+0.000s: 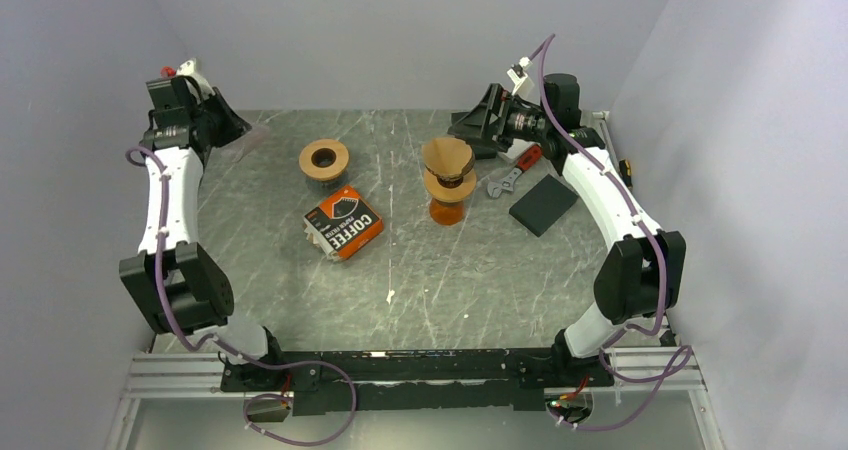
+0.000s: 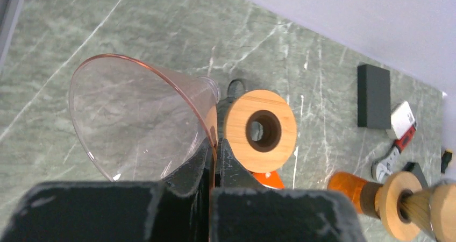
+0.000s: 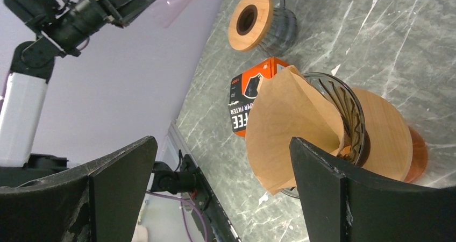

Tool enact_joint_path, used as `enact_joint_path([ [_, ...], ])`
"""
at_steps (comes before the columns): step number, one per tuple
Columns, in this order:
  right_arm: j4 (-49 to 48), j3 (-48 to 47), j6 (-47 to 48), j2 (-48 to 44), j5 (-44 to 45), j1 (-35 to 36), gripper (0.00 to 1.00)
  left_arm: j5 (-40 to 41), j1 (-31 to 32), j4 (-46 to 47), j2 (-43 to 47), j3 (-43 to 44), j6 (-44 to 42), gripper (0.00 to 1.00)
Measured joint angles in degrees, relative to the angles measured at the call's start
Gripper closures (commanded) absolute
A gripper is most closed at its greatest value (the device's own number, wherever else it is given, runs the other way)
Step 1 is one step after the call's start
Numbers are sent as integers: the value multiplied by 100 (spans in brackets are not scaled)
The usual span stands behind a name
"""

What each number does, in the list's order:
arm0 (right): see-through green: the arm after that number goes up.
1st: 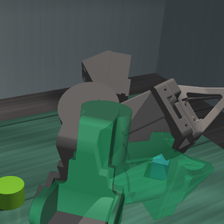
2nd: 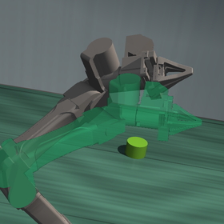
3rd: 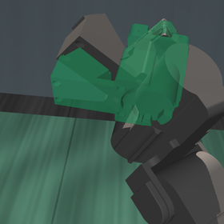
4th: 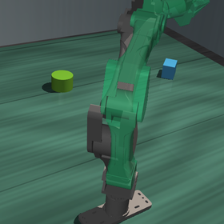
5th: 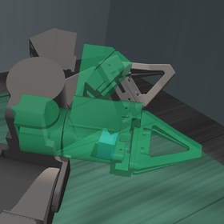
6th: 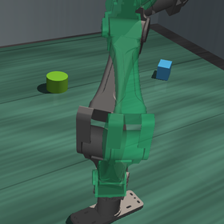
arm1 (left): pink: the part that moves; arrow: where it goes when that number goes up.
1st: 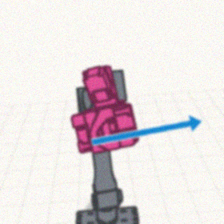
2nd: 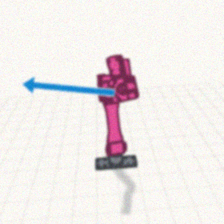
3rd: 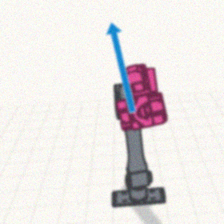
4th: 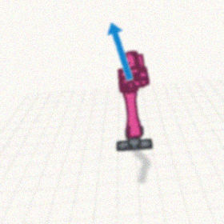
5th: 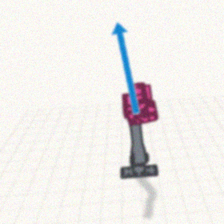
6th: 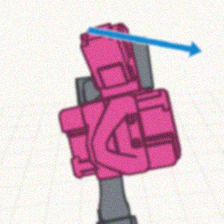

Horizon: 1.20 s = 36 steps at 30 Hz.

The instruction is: Place the coffee filter in the dripper

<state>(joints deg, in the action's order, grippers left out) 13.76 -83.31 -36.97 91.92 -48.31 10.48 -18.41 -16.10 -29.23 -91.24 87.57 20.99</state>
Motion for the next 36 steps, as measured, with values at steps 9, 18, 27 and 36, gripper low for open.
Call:
enact_joint_path([
  [9,79,-96,79,-7,2,-2,0,-905,179,-525,195,457,-916,100],
  [18,96,-111,79,-26,15,0,0,-358,1939,-1292,192,1067,-2691,100],
  [27,857,-1060,535,-15,568,289,1,415,3692,-1700,286,791,-5198,100],
  [36,1263,-2317,892,577,920,1178,10,531,4712,-1690,944,0,-6817,100],
])
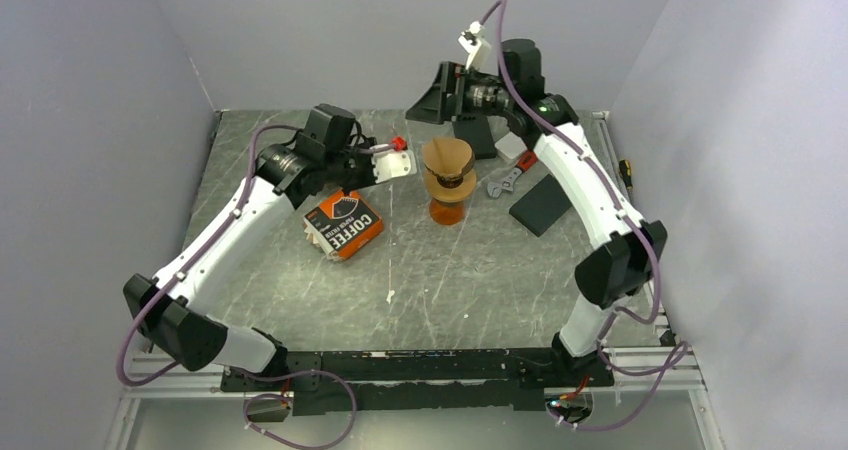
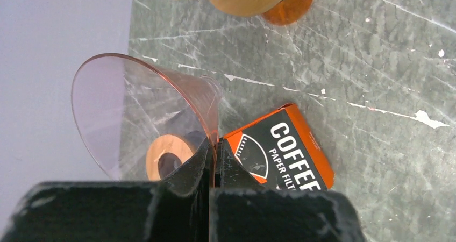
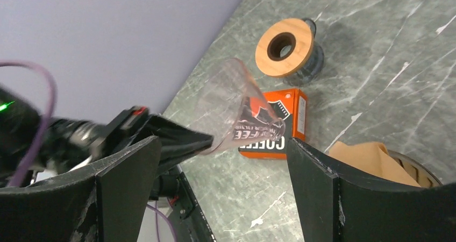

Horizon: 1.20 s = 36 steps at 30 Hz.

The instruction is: Place the coffee filter in the dripper

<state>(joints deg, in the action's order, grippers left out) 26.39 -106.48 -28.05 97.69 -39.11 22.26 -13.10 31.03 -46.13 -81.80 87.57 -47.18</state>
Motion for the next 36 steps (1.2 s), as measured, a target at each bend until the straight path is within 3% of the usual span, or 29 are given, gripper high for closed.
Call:
enact_joint_path([
  [7,654,-914,98,1106,48,354,11,280,442,46,442,-367,-811,100],
  [11,1141,-1364,249,1515,151,570,17,420,603,15,444,-437,-1019,100],
  [16,1694,-1517,544,1569,367,879,29,562,726,-236,402,-420,-1123,100],
  [28,2470,-1703,1333,1569,1165,1248,39,601,748,-420,345,-420,-1207,100],
  [31,2516,-1703,1467,1569,1290,1250,48,588,748,-417,356,-420,-1207,100],
  [33,2522,-1698,1515,1569,1331,1250,63,586,748,-417,369,-420,-1207,100],
  [36,2522,-1690,1585,1569,1333,1250,77,581,750,-415,376,-420,-1207,100],
])
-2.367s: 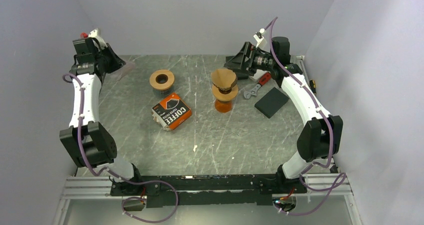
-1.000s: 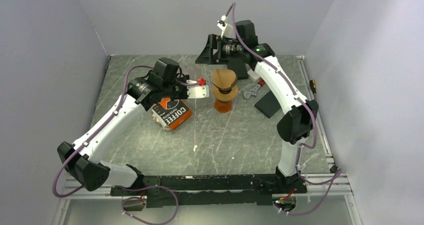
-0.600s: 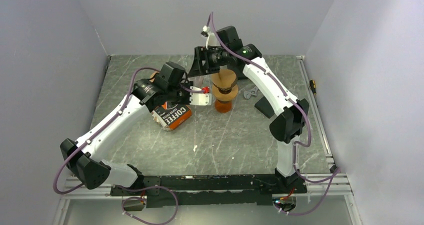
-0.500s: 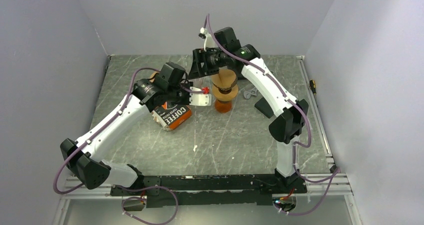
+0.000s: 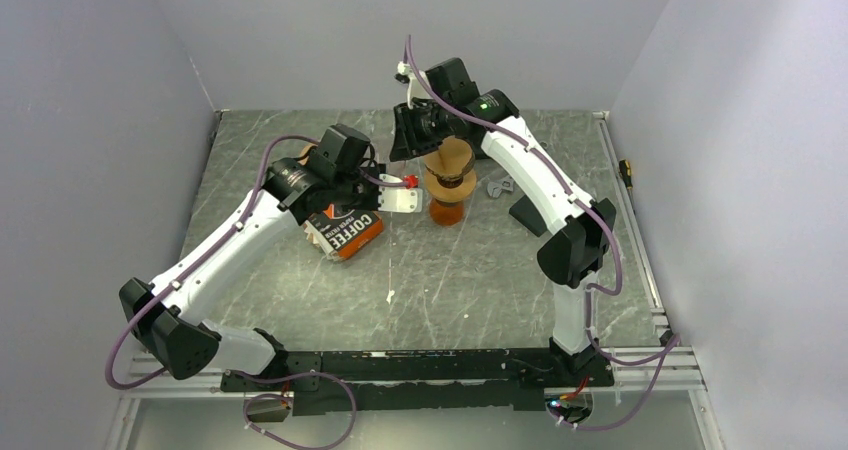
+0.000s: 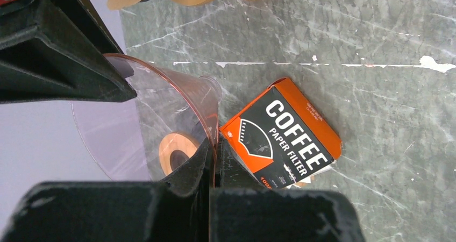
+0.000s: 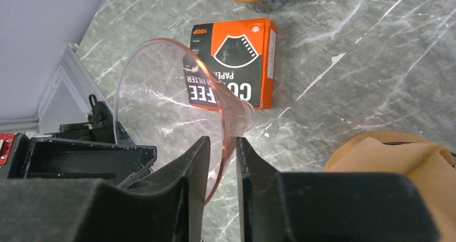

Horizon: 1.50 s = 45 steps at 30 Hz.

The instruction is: Place the coffee filter in the dripper

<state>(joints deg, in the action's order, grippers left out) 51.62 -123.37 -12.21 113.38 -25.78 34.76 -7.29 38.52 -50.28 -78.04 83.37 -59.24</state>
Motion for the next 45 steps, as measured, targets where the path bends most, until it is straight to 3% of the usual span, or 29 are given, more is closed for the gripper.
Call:
enact_joint_path([
  [6,-22,35,-11,0,225,0,100,-52,61,79,4,-11,-4,99],
  [7,-31,44,-13,0,267,2,100,-61,83,107,11,-15,-2,92],
  [9,-68,44,-26,0,328,7,100,-72,109,184,24,-33,31,53],
  [10,-72,44,9,0,341,7,100,-66,109,243,35,-48,70,40],
  [12,-55,44,22,0,297,7,100,4,81,376,39,-50,227,28],
  [20,-55,44,28,0,343,4,100,26,28,1364,306,-188,1460,1],
  [27,-63,46,26,-2,433,4,100,544,28,2061,584,-120,3639,0],
  [35,-96,221,22,-4,463,4,100,1510,-293,894,-219,1095,5814,1],
  [45,-201,494,20,-122,492,4,100,490,-1624,-212,-590,1303,7838,13],
])
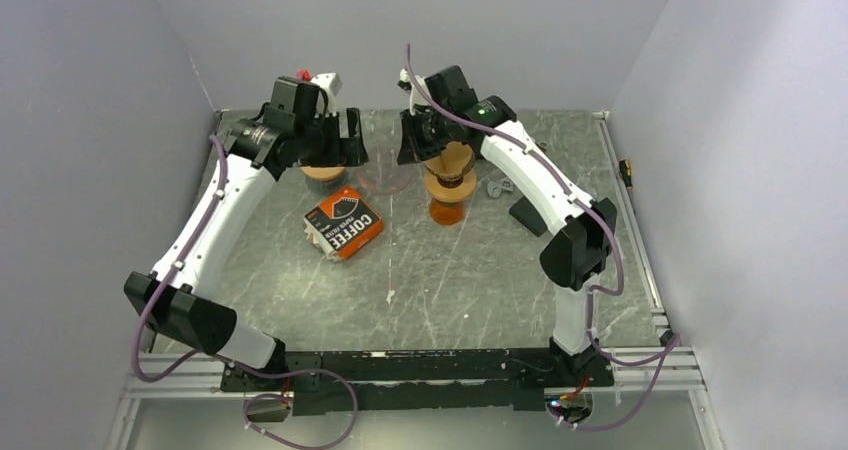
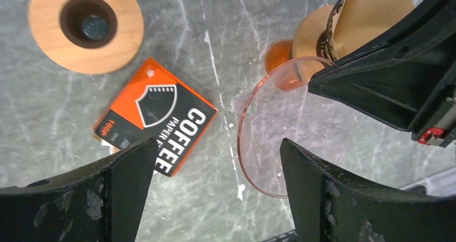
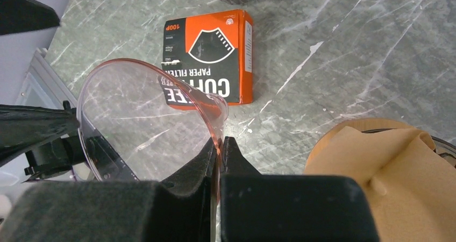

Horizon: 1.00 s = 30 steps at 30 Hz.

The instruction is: Place the coffee filter in the dripper

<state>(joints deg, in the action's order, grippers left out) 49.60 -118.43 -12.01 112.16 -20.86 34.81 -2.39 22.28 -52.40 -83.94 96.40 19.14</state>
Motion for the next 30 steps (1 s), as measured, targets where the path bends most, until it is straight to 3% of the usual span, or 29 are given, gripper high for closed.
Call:
enact_joint_path([
  [5,-35,92,0,-120,13,0,100,-601,-140,-192,-238,7,382,28],
  [17,-42,208,-2,-203,107,11,99,-1331,-144,-372,-909,70,481,94],
  [19,-81,214,-48,-203,111,22,86,-1300,-120,-428,-955,151,448,100],
  [25,-197,214,-136,-232,17,11,38,-1266,-160,-575,-1056,214,385,100],
  [27,-264,221,-149,-258,-22,0,25,-1259,-186,-608,-1078,232,358,100],
  [30,-431,339,-205,-376,-68,-33,14,-1298,-271,-623,-1095,310,297,100],
])
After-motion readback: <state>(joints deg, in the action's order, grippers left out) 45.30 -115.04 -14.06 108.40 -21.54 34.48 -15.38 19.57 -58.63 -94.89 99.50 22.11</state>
